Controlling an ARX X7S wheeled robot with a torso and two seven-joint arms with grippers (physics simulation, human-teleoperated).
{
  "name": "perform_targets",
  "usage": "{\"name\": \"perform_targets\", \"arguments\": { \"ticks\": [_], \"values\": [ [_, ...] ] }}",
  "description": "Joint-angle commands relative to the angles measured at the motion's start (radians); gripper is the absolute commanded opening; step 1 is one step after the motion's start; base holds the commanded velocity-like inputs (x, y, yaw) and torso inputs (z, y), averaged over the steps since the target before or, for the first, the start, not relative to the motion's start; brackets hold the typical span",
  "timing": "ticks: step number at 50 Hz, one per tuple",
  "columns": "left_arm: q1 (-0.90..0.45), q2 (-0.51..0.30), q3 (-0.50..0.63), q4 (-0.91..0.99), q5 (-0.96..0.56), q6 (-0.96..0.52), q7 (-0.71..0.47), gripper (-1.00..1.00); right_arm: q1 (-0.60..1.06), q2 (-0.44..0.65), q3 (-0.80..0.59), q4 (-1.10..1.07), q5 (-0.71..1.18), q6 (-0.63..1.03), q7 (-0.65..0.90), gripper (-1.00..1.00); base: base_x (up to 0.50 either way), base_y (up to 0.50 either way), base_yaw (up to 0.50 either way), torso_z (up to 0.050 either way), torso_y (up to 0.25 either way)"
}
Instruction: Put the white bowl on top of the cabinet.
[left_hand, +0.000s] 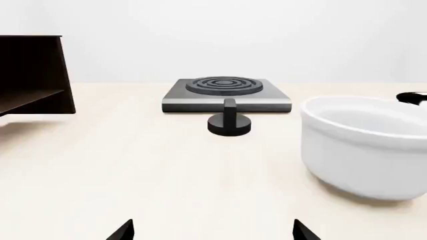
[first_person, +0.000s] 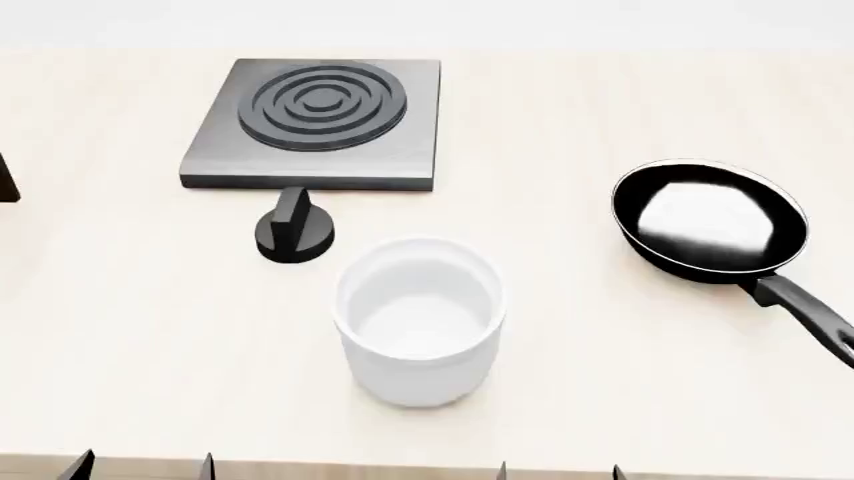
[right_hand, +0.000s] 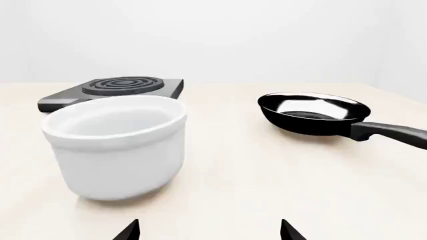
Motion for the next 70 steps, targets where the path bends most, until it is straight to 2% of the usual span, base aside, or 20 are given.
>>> {"name": "perform_targets", "arguments": {
  "ticks": [1,18,20,24,27,35,49,70],
  "values": [
    [0.000,-0.016,0.018,0.001,-0.016,-0.001,-0.019,1.00,-0.001,0.017,-0.026,0.004,0.006,-0.005,0.017,1.00,0.00,0.00,0.00,0.000,0.000],
    [0.004,-0.057,0.058,0.016,-0.070,-0.006,-0.069,1.00,0.008,0.056,-0.074,0.007,0.047,0.000,0.057,1.00,0.00,0.00,0.00,0.000,0.000],
    [0.017,-0.073,0.073,0.039,-0.031,-0.025,-0.088,1.00,0.013,0.058,-0.075,0.013,0.052,0.002,0.062,1.00,0.00,0.00,0.00,0.000,0.000],
    [0.052,-0.095,0.055,0.086,-0.072,-0.031,-0.074,1.00,0.013,0.062,-0.083,0.013,0.053,0.000,0.074,1.00,0.00,0.00,0.00,0.000,0.000],
    [0.077,-0.113,0.045,0.109,-0.042,-0.037,-0.107,1.00,0.014,0.066,-0.086,0.012,0.060,0.000,0.080,1.00,0.00,0.00,0.00,0.000,0.000],
    [0.109,-0.122,-0.003,0.124,-0.081,-0.004,-0.136,1.00,0.014,0.076,-0.095,0.008,0.075,0.002,0.091,1.00,0.00,0.00,0.00,0.000,0.000],
    [0.106,-0.134,0.010,0.122,-0.087,-0.005,-0.154,1.00,0.018,0.090,-0.113,0.009,0.091,0.002,0.108,1.00,0.00,0.00,0.00,0.000,0.000],
    [0.305,-0.179,-0.177,0.281,-0.135,0.033,-0.273,1.00,0.014,0.111,-0.132,0.004,0.127,-0.005,0.129,1.00,0.00,0.00,0.00,0.000,0.000]
  ]
}}
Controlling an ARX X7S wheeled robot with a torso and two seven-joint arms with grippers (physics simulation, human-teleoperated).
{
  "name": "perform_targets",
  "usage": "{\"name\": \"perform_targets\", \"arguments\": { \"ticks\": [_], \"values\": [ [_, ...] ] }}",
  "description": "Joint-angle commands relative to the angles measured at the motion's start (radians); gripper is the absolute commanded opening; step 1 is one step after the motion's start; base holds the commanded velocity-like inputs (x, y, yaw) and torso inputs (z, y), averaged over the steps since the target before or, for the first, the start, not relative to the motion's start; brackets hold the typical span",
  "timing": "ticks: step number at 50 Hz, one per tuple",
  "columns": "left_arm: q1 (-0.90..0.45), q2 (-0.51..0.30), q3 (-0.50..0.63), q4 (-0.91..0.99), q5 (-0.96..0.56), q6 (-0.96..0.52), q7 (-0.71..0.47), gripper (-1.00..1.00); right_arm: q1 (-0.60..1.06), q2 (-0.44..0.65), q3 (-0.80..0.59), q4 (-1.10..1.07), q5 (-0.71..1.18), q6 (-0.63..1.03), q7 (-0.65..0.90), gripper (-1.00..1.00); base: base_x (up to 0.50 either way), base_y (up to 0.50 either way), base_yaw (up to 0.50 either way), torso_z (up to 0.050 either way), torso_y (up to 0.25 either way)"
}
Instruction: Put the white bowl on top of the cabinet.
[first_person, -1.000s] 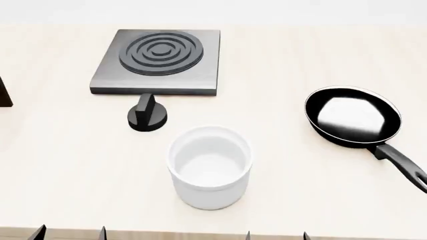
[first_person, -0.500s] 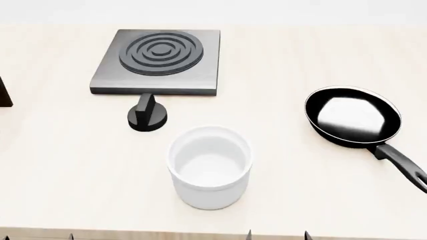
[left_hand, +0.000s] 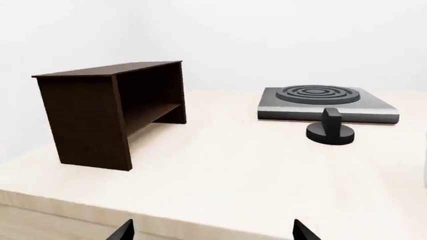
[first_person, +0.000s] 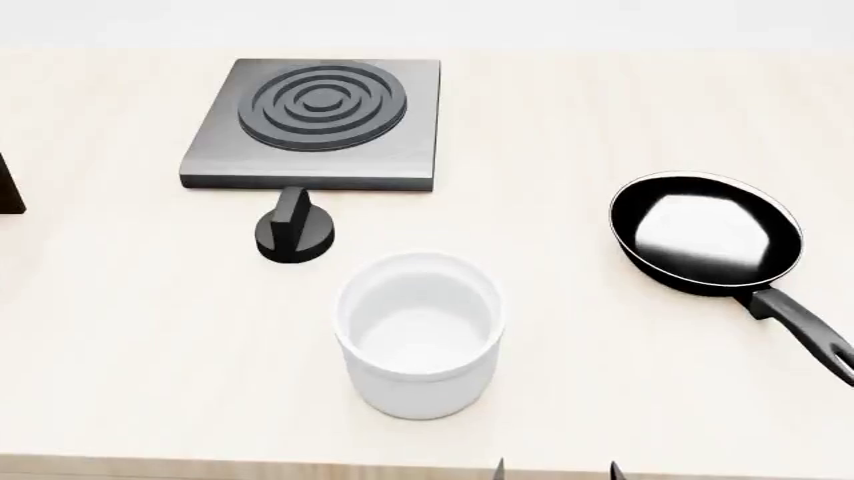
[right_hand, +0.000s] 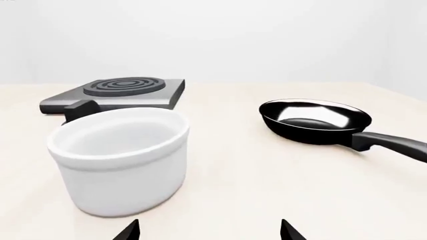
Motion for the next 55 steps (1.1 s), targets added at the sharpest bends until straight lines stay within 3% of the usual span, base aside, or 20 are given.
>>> {"name": "perform_targets", "arguments": {
  "ticks": [1,13,31,40,48,55],
  "values": [
    [0.109,-0.027,-0.097,0.082,-0.014,0.014,-0.063,1.00,-0.001,0.011,-0.011,-0.002,0.016,-0.002,0.013,1.00,0.00,0.00,0.00,0.000,0.000],
    [0.219,-0.028,-0.212,0.123,-0.067,0.076,-0.101,1.00,-0.001,0.019,-0.018,-0.004,0.030,-0.001,0.029,1.00,0.00,0.00,0.00,0.000,0.000],
    [0.227,-0.008,-0.251,0.139,-0.091,0.099,-0.154,1.00,0.003,0.031,-0.033,-0.002,0.045,0.000,0.045,1.00,0.00,0.00,0.00,0.000,0.000],
    [0.247,0.045,-0.344,0.144,-0.122,0.148,-0.250,1.00,0.003,0.037,-0.040,-0.002,0.050,-0.002,0.052,1.00,0.00,0.00,0.00,0.000,0.000],
    [0.262,0.117,-0.465,0.140,-0.164,0.173,-0.405,1.00,0.006,0.041,-0.046,0.002,0.054,-0.005,0.057,1.00,0.00,0.00,0.00,0.000,0.000],
    [0.287,0.108,-0.466,0.141,-0.183,0.209,-0.416,1.00,0.005,0.047,-0.051,0.000,0.059,-0.005,0.062,1.00,0.00,0.00,0.00,0.000,0.000]
  ]
}}
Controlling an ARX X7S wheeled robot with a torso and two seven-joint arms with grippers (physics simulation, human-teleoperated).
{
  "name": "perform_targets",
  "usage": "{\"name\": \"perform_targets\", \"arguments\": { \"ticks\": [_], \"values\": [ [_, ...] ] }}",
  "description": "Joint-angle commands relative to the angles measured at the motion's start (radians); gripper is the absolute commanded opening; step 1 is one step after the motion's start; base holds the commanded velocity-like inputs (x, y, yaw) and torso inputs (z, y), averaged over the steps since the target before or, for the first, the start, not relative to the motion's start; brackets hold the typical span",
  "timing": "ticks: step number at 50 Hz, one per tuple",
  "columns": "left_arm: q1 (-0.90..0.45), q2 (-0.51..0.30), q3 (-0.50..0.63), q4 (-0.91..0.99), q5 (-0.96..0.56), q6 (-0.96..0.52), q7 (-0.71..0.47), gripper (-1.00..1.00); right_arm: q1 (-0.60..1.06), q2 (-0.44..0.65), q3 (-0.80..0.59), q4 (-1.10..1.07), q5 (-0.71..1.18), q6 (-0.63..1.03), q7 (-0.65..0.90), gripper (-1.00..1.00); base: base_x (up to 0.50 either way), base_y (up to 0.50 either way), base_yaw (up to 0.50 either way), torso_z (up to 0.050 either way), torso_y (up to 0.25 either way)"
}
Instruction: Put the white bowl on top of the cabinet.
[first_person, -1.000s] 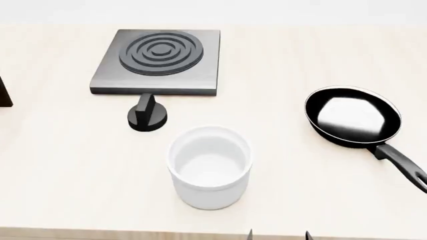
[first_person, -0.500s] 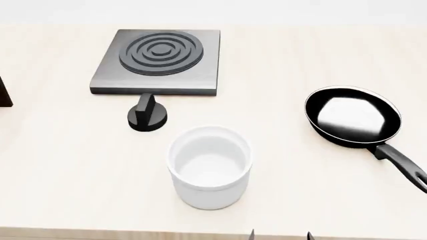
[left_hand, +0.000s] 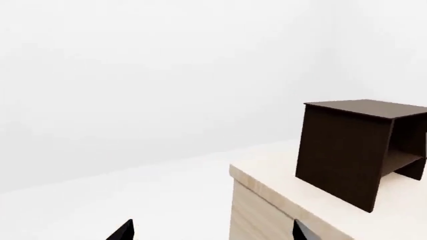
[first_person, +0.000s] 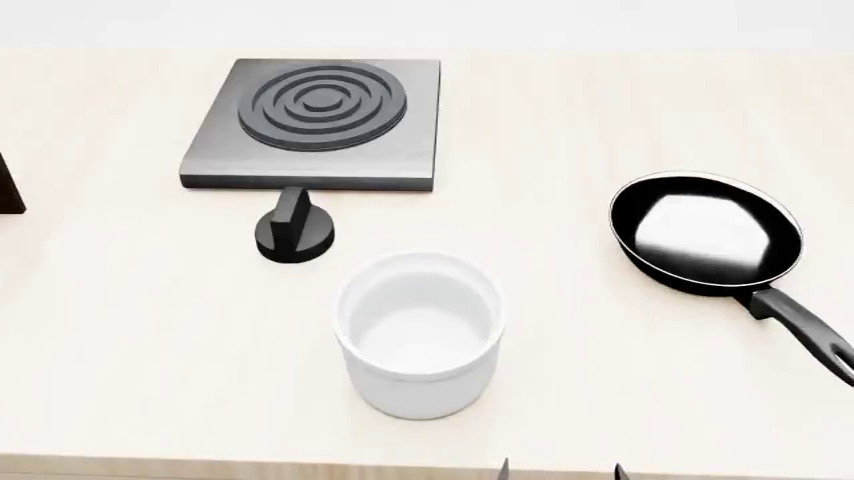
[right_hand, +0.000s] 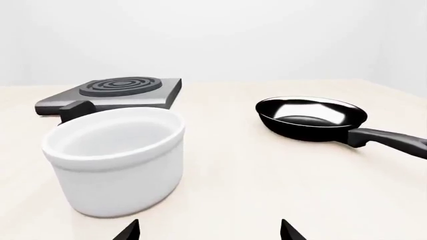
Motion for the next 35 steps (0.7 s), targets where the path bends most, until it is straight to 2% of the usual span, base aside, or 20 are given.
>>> {"name": "perform_targets", "arguments": {
  "ticks": [1,22,25,35],
  "values": [
    [0.032,0.029,-0.065,-0.001,-0.037,0.055,-0.086,1.00,0.000,0.008,-0.008,0.000,0.007,-0.002,0.008,1.00,0.00,0.00,0.00,0.000,0.000],
    [0.044,0.010,-0.042,-0.001,-0.031,0.066,-0.164,1.00,0.001,0.019,-0.024,0.001,0.015,-0.008,0.022,1.00,0.00,0.00,0.00,0.000,0.000],
    [0.040,0.003,-0.038,0.009,-0.027,0.021,-0.191,1.00,0.001,0.020,-0.025,0.001,0.017,-0.008,0.024,1.00,0.00,0.00,0.00,0.000,0.000],
    [0.044,-0.009,-0.018,-0.002,-0.029,0.062,-0.176,1.00,0.001,0.023,-0.026,-0.002,0.026,-0.013,0.032,1.00,0.00,0.00,0.00,0.000,0.000]
  ]
}}
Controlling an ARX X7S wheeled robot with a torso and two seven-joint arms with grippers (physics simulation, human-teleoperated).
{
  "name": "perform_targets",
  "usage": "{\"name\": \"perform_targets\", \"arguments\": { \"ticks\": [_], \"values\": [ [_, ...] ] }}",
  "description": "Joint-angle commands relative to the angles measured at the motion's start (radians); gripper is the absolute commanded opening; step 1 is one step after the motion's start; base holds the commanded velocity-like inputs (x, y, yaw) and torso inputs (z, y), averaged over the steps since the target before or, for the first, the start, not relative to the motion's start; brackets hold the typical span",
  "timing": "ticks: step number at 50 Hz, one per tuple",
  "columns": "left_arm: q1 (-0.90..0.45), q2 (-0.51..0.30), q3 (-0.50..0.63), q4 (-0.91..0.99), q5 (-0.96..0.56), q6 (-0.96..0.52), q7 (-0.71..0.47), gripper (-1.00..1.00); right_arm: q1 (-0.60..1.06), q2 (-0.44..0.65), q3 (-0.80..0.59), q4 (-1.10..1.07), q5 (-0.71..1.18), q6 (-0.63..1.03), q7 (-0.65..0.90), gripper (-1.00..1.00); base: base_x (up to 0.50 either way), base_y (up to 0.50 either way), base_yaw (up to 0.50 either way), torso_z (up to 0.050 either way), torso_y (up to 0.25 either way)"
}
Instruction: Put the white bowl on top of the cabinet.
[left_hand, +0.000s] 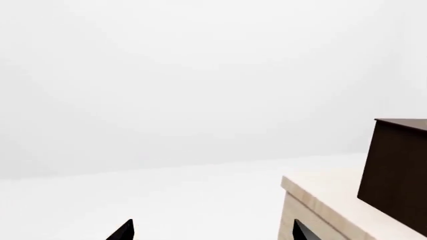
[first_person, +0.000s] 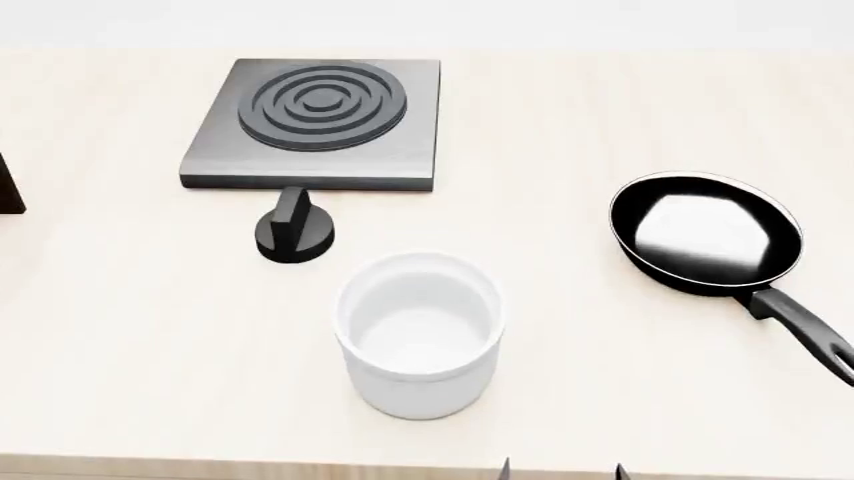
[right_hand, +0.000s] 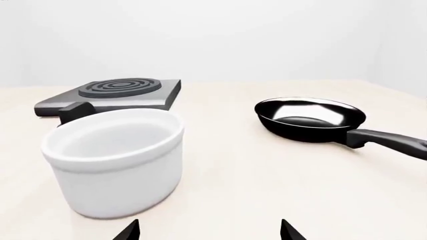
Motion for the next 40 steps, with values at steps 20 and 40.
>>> {"name": "perform_targets", "arguments": {
  "ticks": [20,40],
  "values": [
    [0.012,-0.024,0.026,-0.020,-0.025,0.033,-0.027,1.00,-0.006,0.009,0.001,-0.026,-0.001,0.040,0.072,1.00,0.00,0.00,0.00,0.000,0.000],
    [0.015,-0.036,0.040,-0.034,-0.044,0.050,-0.040,1.00,-0.053,0.035,-0.035,-0.268,-0.056,0.149,0.149,1.00,0.00,0.42,0.00,0.000,0.000]
  ]
}}
